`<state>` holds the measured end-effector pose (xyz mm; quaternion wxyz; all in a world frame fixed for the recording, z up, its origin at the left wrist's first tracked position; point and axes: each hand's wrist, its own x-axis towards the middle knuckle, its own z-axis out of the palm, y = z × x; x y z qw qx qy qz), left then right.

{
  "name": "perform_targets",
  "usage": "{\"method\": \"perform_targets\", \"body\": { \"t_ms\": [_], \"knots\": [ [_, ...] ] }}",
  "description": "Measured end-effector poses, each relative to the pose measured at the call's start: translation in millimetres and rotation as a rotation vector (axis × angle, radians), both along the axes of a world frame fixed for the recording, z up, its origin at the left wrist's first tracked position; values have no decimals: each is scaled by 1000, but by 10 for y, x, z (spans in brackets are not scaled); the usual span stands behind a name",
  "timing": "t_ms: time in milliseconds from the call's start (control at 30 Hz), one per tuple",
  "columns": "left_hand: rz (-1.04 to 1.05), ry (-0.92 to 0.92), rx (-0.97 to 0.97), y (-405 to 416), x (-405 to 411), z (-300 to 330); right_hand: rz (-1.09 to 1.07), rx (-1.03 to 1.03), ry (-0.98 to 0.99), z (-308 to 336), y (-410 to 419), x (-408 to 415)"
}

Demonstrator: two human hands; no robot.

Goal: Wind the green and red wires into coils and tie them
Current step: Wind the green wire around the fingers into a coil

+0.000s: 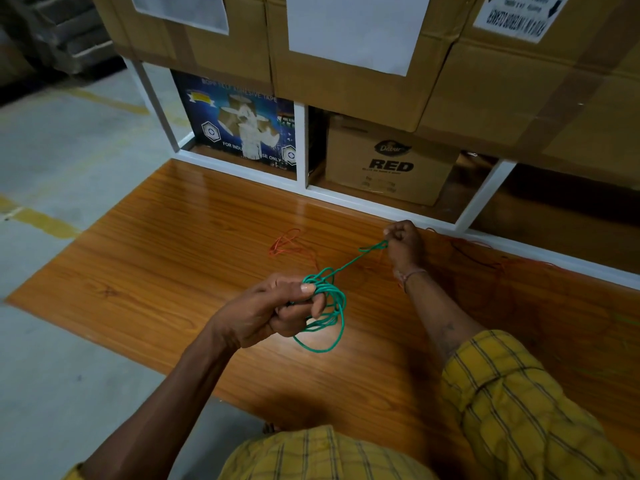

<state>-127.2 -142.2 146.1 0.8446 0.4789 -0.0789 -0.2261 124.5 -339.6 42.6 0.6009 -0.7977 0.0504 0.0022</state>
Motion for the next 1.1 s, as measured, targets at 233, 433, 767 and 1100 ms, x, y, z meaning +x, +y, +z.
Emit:
{"method": "perform_targets", "body": {
  "t_ms": [233,433,767,1100],
  "knots": [
    [171,40,-27,119,110,-38,50,-13,17,122,9,-37],
    [391,121,-177,156,272,-93,363,-87,55,466,-143,-204],
    [328,83,-216,-144,572,51,645,-94,30,840,-176,-474],
    [465,29,-353,-273,821,87,839,351,490,715,-134,-1014]
  ]
}}
